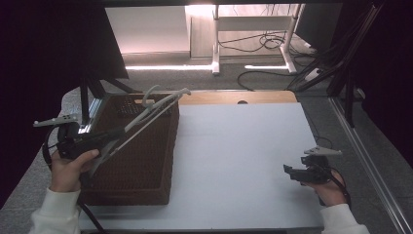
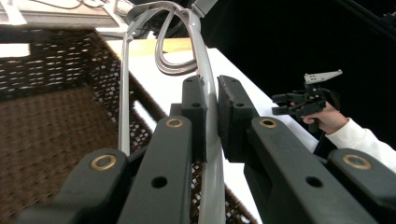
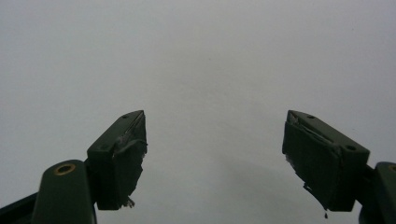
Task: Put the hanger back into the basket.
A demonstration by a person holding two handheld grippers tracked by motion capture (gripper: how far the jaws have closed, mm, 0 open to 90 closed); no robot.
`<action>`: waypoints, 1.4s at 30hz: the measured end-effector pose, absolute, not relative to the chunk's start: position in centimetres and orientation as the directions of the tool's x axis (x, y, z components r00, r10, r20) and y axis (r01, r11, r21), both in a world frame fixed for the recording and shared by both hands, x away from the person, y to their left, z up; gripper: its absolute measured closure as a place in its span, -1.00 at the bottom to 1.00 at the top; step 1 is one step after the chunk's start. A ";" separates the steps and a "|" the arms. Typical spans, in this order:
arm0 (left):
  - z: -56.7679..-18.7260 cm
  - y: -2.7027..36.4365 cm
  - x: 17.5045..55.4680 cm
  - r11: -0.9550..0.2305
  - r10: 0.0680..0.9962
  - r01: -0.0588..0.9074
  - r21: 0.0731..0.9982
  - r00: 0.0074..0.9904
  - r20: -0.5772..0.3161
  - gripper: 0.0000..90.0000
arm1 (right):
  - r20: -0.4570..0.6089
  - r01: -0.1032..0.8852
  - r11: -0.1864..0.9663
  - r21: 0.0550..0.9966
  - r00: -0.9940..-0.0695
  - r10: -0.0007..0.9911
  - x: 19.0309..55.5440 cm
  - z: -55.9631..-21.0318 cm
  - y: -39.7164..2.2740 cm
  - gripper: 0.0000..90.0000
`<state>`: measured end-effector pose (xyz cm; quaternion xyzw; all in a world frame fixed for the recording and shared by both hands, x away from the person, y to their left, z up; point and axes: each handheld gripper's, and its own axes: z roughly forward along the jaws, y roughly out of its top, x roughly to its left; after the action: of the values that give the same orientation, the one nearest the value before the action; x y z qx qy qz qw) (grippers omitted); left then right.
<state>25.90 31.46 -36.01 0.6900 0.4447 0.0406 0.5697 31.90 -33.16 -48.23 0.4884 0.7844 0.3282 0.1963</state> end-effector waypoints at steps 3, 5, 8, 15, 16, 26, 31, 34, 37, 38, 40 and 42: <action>-36.3 32.4 25.6 0.058 0.669 0.566 0.822 0.589 -0.453 0.84 | 0.013 0.641 0.303 0.705 -0.439 0.898 31.9 -48.3 -33.2 -0.51; -36.4 33.0 25.4 0.067 0.672 0.564 0.823 0.584 -0.455 0.84 | 0.014 0.643 0.301 0.705 -0.437 0.899 32.0 -48.3 -33.2 -0.51; -36.7 33.7 25.2 0.079 0.677 0.564 0.822 0.575 -0.459 0.84 | 0.015 0.644 0.300 0.704 -0.436 0.900 32.0 -48.3 -33.2 -0.51; -37.7 34.8 25.1 0.087 0.678 0.563 0.822 0.571 -0.463 0.84 | 0.011 0.647 0.299 0.701 -0.430 0.903 32.0 -48.4 -33.2 -0.51; -37.8 34.9 25.1 0.089 0.677 0.563 0.822 0.571 -0.465 0.84 | 0.013 0.648 0.298 0.701 -0.429 0.903 32.0 -48.4 -33.2 -0.51; -39.2 35.3 25.5 0.091 0.672 0.562 0.822 0.575 -0.467 0.84 | 0.010 0.650 0.304 0.697 -0.433 0.901 32.1 -48.5 -33.2 -0.52; -39.8 35.9 25.6 0.110 0.674 0.568 0.816 0.560 -0.481 0.84 | 0.011 0.651 0.307 0.694 -0.435 0.900 32.1 -48.5 -33.2 -0.52; -40.5 36.0 25.8 0.101 0.672 0.572 0.814 0.564 -0.479 0.84 | 0.010 0.653 0.308 0.692 -0.435 0.900 32.1 -48.6 -33.2 -0.52; -41.3 36.4 26.2 0.103 0.664 0.565 0.819 0.573 -0.479 0.83 | 0.009 0.653 0.312 0.690 -0.438 0.899 32.1 -48.6 -33.1 -0.52; -41.6 36.6 26.3 0.104 0.659 0.561 0.821 0.580 -0.479 0.82 | 0.009 0.653 0.312 0.690 -0.439 0.899 32.1 -48.6 -33.1 -0.52; -42.0 37.0 26.5 0.109 0.662 0.570 0.814 0.570 -0.487 0.50 | 0.010 0.652 0.312 0.691 -0.440 0.898 32.1 -48.6 -33.1 -0.52; -42.2 36.9 26.7 0.084 0.693 0.592 0.801 0.543 -0.474 0.12 | 0.010 0.653 0.313 0.689 -0.440 0.898 32.1 -48.6 -33.0 -0.52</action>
<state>26.70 36.91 -42.22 0.6753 0.4759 0.0451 0.5616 32.09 -33.05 -48.63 0.4928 0.7870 0.3173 0.1926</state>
